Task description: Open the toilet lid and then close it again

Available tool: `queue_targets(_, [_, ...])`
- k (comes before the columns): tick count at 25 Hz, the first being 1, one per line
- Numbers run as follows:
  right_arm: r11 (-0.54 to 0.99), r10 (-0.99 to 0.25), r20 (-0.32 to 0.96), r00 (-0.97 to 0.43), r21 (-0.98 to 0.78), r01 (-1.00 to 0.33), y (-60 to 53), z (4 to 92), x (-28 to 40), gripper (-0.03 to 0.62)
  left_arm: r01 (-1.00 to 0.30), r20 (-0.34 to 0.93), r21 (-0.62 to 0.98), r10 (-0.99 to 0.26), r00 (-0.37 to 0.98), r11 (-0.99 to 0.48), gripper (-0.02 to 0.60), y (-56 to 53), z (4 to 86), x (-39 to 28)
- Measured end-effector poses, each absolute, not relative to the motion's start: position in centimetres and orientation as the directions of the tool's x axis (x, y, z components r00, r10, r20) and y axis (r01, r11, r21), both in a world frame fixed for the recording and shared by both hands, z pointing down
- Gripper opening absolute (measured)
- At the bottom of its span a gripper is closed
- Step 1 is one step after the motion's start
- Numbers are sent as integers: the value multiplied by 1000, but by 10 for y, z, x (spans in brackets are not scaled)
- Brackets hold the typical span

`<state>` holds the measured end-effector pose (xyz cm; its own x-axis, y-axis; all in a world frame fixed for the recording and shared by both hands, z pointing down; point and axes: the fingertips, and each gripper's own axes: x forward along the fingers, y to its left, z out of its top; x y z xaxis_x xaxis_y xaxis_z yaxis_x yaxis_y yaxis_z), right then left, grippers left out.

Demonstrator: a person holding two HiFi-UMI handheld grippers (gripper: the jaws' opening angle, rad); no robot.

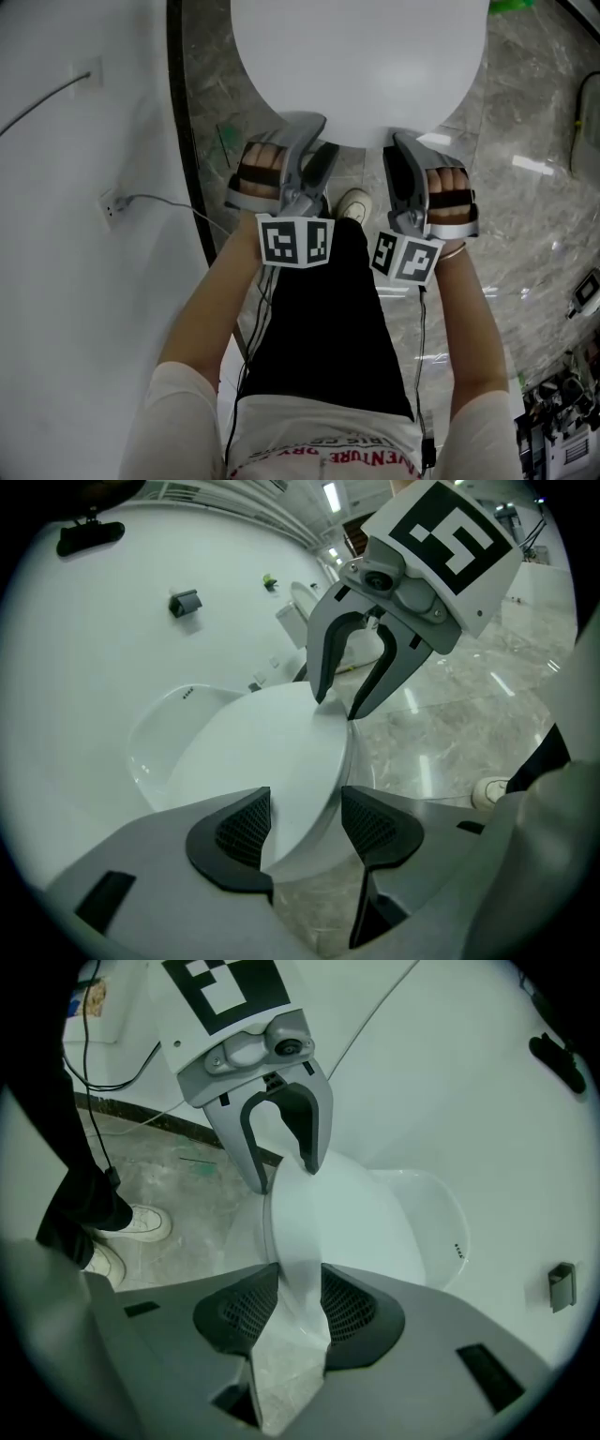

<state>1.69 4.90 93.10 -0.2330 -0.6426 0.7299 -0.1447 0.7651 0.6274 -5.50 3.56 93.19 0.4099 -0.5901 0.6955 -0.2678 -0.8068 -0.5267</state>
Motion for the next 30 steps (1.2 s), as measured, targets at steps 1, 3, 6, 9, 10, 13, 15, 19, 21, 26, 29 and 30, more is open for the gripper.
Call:
queue_targets(1, [763,-645,729,-228,630,-145,48,930,17,115,-268,697,-525,-588,411,-808,242,35,931,-55])
queue_targets(3, [760,-650,728,-220,632,-151,47,926,17,115,-275,699,-513,-582,416,-813,242,35,928,-55])
queue_targets(6, [747,-664,713,-225,645,-158,47,916,16,114,-293,691,-496,-575,437,-818,227,36,919,-53])
queue_targets(9, [742,-670,703,-240,648,-173,47,900,15,114,-285,671,-516,-588,451,-808,186,37,904,-50])
queue_targets(10, [740,-671,700,-244,650,-174,47,894,15,114,-280,667,-525,-592,452,-804,180,37,898,-50])
queue_targets(13, [734,-677,691,-253,657,-170,46,872,16,114,-273,652,-550,-609,451,-790,163,37,877,-48])
queue_targets(15, [728,-683,684,-256,667,-160,45,855,16,114,-258,632,-588,-634,445,-767,144,38,861,-48])
queue_targets(19, [723,-687,676,-268,674,-154,40,817,14,114,-250,597,-641,-676,432,-726,115,34,825,-49])
queue_targets(21, [719,-691,669,-275,678,-156,35,798,15,114,-260,590,-647,-686,426,-717,112,28,806,-48])
queue_targets(26, [704,-704,651,-282,692,-160,23,751,17,110,-260,562,-678,-713,420,-687,87,16,757,-45])
queue_targets(29, [690,-717,637,-284,705,-163,11,724,17,94,-274,550,-687,-728,409,-673,81,3,729,-45])
queue_targets(30, [686,-721,632,-285,710,-161,8,716,16,85,-277,548,-691,-734,401,-668,78,-2,719,-45])
